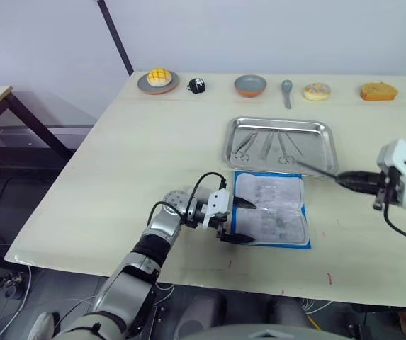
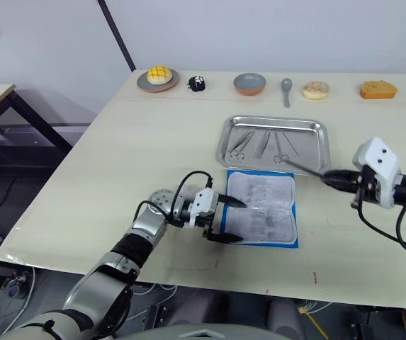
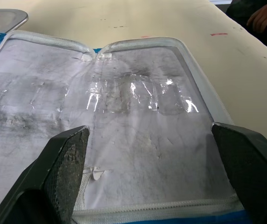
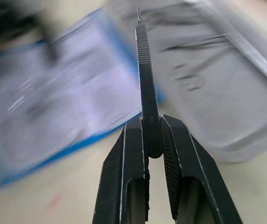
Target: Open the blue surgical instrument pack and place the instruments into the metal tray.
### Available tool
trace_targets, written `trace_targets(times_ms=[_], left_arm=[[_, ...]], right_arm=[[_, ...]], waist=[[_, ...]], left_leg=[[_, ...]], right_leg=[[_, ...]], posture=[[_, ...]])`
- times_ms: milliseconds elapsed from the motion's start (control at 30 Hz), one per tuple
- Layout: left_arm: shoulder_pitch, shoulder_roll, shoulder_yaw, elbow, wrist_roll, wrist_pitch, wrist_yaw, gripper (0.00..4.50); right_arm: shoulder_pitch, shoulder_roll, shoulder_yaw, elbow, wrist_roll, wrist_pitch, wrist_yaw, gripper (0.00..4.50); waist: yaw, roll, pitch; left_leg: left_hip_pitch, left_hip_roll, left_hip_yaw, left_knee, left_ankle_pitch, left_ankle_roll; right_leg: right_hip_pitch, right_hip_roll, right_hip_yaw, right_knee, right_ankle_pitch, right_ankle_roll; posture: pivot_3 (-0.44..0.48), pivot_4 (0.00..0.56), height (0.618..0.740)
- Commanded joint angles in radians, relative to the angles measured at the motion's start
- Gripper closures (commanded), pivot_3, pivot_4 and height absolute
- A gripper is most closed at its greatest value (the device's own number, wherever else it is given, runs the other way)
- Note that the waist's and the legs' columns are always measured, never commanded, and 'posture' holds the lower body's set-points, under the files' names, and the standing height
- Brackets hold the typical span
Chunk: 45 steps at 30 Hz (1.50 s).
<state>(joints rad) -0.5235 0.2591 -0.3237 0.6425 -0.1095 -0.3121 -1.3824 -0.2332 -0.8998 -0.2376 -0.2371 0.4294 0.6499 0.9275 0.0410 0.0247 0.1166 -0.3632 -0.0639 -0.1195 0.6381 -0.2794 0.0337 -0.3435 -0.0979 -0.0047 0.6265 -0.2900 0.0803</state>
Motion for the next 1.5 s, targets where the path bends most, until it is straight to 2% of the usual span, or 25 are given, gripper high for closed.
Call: trace_targets(times_ms=[33, 167, 300, 633, 833, 867, 933, 967, 1000, 1133, 1167, 1467, 1500], left_arm=[[0.081, 0.003, -0.071, 0.162, 0.097, 0.051, 0.023, 0.0], [0.081, -0.003, -0.07, 0.16, 0.095, 0.054, 0.028, 0.0], [0.082, -0.01, -0.067, 0.163, 0.096, 0.057, 0.04, 0.0], [0.097, -0.006, -0.065, 0.14, 0.095, 0.064, 0.052, 0.0], [0.1, -0.005, -0.064, 0.135, 0.095, 0.065, 0.058, 0.0], [0.1, -0.005, -0.063, 0.135, 0.095, 0.065, 0.059, 0.0], [0.1, -0.004, -0.062, 0.134, 0.094, 0.065, 0.059, 0.0], [0.099, -0.003, -0.061, 0.135, 0.094, 0.065, 0.059, 0.0], [0.1, -0.002, -0.06, 0.133, 0.093, 0.065, 0.059, 0.0], [0.099, 0.003, -0.043, 0.11, 0.071, 0.061, 0.05, 0.0], [0.1, 0.004, -0.035, 0.095, 0.06, 0.063, 0.046, 0.0], [0.121, 0.026, 0.034, -0.164, -0.069, 0.137, 0.004, 0.0], [0.124, 0.031, 0.043, -0.201, -0.085, 0.155, 0.006, 0.0]], right_arm=[[-0.092, 0.091, 0.014, 0.039, -0.022, 0.121, -0.195, 4.43], [-0.198, 0.201, 0.05, 0.156, -0.074, 0.143, -0.33, 4.43], [-0.296, 0.265, 0.102, 0.318, -0.129, 0.124, -0.386, 4.43], [-0.478, 0.379, 0.151, 0.602, -0.217, 0.106, -0.505, 4.43], [-0.54, 0.401, 0.153, 0.719, -0.25, 0.057, -0.526, 4.43], [-0.547, 0.403, 0.152, 0.732, -0.253, 0.052, -0.527, 3.53], [-0.554, 0.405, 0.151, 0.745, -0.256, 0.044, -0.523, 2.74], [-0.556, 0.408, 0.147, 0.745, -0.252, 0.036, -0.517, 2.74], [-0.555, 0.41, 0.144, 0.737, -0.248, 0.031, -0.51, 2.16], [-0.528, 0.403, 0.13, 0.648, -0.227, -0.002, -0.471, 0.76], [-0.516, 0.399, 0.125, 0.617, -0.219, -0.014, -0.458, 0.03], [-0.362, 0.386, 0.062, 0.35, -0.129, -0.093, -0.365, 0.03], [-0.342, 0.389, 0.052, 0.325, -0.116, -0.116, -0.352, 0.03]], waist=[[0.001, 0.0, 0.0], [0.001, 0.001, 0.0], [0.001, 0.002, -0.001], [-0.003, 0.006, -0.003], [-0.004, 0.008, -0.004], [-0.004, 0.009, -0.005], [-0.005, 0.009, -0.005], [-0.005, 0.009, -0.005], [-0.005, 0.009, -0.005], [-0.006, 0.01, -0.005], [-0.006, 0.01, -0.005], [-0.035, 0.007, 0.008], [-0.037, 0.007, 0.009]], left_leg=[[0.0, 0.0, -0.001, 0.0, 0.0, 0.0], [0.0, -0.002, -0.001, -0.001, 0.0, 0.0], [0.0, -0.003, -0.002, -0.001, 0.0, 0.001], [0.001, -0.004, -0.002, -0.001, 0.001, 0.002], [0.001, -0.004, -0.002, -0.001, 0.001, 0.002], [0.001, -0.004, -0.002, -0.001, 0.001, 0.002], [0.001, -0.004, -0.002, -0.001, 0.001, 0.002], [0.001, -0.004, -0.002, -0.001, 0.001, 0.002], [0.001, -0.004, -0.002, -0.001, 0.001, 0.002], [0.001, -0.004, -0.002, -0.001, 0.002, 0.002], [0.001, -0.004, -0.002, -0.001, 0.002, 0.002], [-0.004, -0.004, -0.004, -0.002, 0.002, 0.002], [-0.007, -0.004, -0.004, -0.002, 0.004, -0.003]], right_leg=[[0.0, 0.0, 0.0, 0.0, 0.0, -0.001], [0.0, 0.001, 0.0, 0.0, 0.002, -0.003], [0.0, 0.001, 0.0, 0.0, 0.002, -0.003], [0.0, 0.002, 0.0, 0.0, 0.002, -0.003], [0.0, 0.002, 0.0, 0.0, 0.002, -0.003], [0.0, 0.002, 0.0, 0.001, 0.002, -0.003], [0.0, 0.002, 0.0, 0.001, 0.002, -0.003], [0.0, 0.002, 0.0, 0.001, 0.002, -0.003], [0.0, 0.002, 0.0, 0.001, 0.002, -0.003], [0.0, 0.002, 0.0, 0.001, 0.002, -0.003], [0.0, 0.002, 0.0, 0.001, 0.002, -0.003], [-0.004, 0.003, 0.001, 0.001, 0.002, -0.004], [-0.008, 0.004, 0.001, 0.002, 0.002, -0.004]], posture=[[0.0, 0.15, 0.74], [0.0, 0.15, 0.74], [0.0, 0.15, 0.74], [0.0, 0.15, 0.74], [0.0, 0.15, 0.74], [0.0, 0.15, 0.74], [0.0, 0.15, 0.74], [0.0, 0.15, 0.74], [0.0, 0.15, 0.74], [0.0, 0.15, 0.74], [0.0, 0.15, 0.74], [0.0, 0.15, 0.74], [0.0, 0.15, 0.74]])
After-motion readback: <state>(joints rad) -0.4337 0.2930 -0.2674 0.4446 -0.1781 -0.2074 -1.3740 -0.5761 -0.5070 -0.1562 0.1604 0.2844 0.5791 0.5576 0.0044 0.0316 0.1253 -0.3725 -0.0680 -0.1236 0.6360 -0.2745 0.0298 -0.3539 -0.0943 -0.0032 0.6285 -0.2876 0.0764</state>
